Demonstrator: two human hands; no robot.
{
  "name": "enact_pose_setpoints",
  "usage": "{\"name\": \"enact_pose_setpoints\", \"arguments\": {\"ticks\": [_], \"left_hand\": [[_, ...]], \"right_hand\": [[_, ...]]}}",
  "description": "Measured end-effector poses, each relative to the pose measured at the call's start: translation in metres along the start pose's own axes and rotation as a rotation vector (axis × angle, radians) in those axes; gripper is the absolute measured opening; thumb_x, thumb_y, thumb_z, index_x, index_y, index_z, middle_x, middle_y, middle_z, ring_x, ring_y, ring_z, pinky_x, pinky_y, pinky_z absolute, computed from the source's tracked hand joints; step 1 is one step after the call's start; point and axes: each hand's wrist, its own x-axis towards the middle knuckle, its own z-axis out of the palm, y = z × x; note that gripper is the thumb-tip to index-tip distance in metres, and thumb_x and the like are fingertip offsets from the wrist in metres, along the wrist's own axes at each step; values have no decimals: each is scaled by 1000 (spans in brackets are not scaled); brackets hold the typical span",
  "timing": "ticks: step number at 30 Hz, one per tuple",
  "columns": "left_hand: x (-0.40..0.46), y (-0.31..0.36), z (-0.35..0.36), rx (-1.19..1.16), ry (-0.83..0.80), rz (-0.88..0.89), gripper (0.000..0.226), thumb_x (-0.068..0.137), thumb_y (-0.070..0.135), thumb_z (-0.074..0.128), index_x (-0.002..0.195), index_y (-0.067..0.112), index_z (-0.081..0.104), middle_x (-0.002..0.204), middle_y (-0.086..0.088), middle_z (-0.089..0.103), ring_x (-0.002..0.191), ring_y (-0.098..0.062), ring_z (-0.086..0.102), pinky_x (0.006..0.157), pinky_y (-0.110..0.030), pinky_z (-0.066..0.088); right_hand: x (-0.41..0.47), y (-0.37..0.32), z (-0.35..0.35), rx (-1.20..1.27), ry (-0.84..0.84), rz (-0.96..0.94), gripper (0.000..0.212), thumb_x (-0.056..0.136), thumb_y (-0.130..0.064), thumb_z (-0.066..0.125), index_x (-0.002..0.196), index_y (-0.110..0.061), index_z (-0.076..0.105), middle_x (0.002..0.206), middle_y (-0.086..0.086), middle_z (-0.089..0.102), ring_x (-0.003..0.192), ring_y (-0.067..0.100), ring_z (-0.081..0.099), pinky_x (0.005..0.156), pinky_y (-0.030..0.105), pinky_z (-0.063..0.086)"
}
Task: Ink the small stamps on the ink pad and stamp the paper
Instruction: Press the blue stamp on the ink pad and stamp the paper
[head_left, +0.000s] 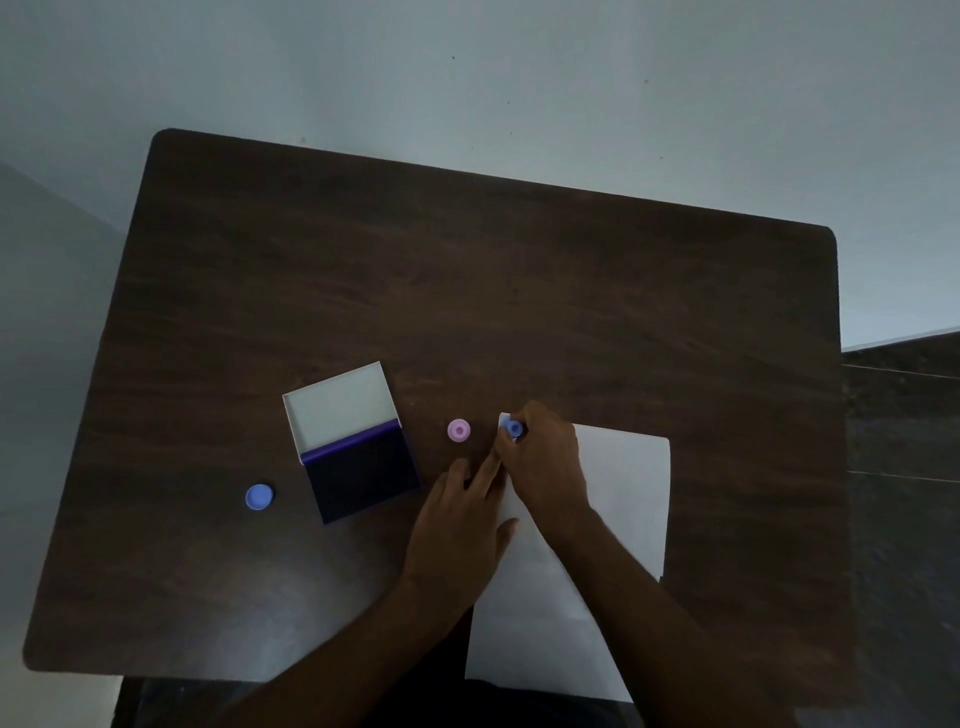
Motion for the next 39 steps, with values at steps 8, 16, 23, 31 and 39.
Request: {"name": "enact_pose_setpoints", "arguments": {"ticks": [8, 16, 23, 31, 39], "left_hand": [[2, 2, -3, -14, 45, 10, 68, 91, 62, 36, 148, 26, 26, 147, 3, 42, 127, -13, 44, 110, -25, 28], [-3, 10, -10, -9, 87, 10, 77, 83, 71, 41, 145, 26, 34, 145, 3, 46, 127, -16, 45, 109, -28, 29], [1, 7, -12, -1, 43, 7, 90, 78, 76, 43, 148, 24, 19, 145, -2, 43, 123, -19, 46, 104, -31, 35], [5, 9, -11, 51, 54, 43, 81, 85, 69, 41, 148, 22, 25, 149, 0, 40, 127, -20, 46, 106, -32, 35], [7, 11, -12, 67, 68, 44, 72, 89, 66, 37, 145, 21, 31, 147, 0, 43, 126, -18, 46, 106, -31, 36]], "right_hand": [[2, 2, 2, 8, 14, -3, 26, 86, -36, 64, 99, -14, 59, 102, 4, 66, 79, 8, 49, 79, 20, 38], [-5, -5, -3, 19, 23, -7, 16, 87, -31, 65, 86, -18, 55, 95, 6, 67, 74, 9, 51, 74, 22, 38], [-52, 22, -25, 307, 333, 58, 18, 78, -34, 75, 84, -21, 64, 80, -5, 67, 65, 6, 58, 59, 14, 42], [-54, 53, -14, 589, 285, 157, 14, 78, -27, 76, 87, -19, 69, 88, 0, 72, 78, 18, 66, 79, 42, 59], [-38, 65, -11, 577, 248, 135, 16, 78, -30, 75, 86, -18, 68, 87, -1, 71, 78, 17, 65, 73, 28, 55]]}}
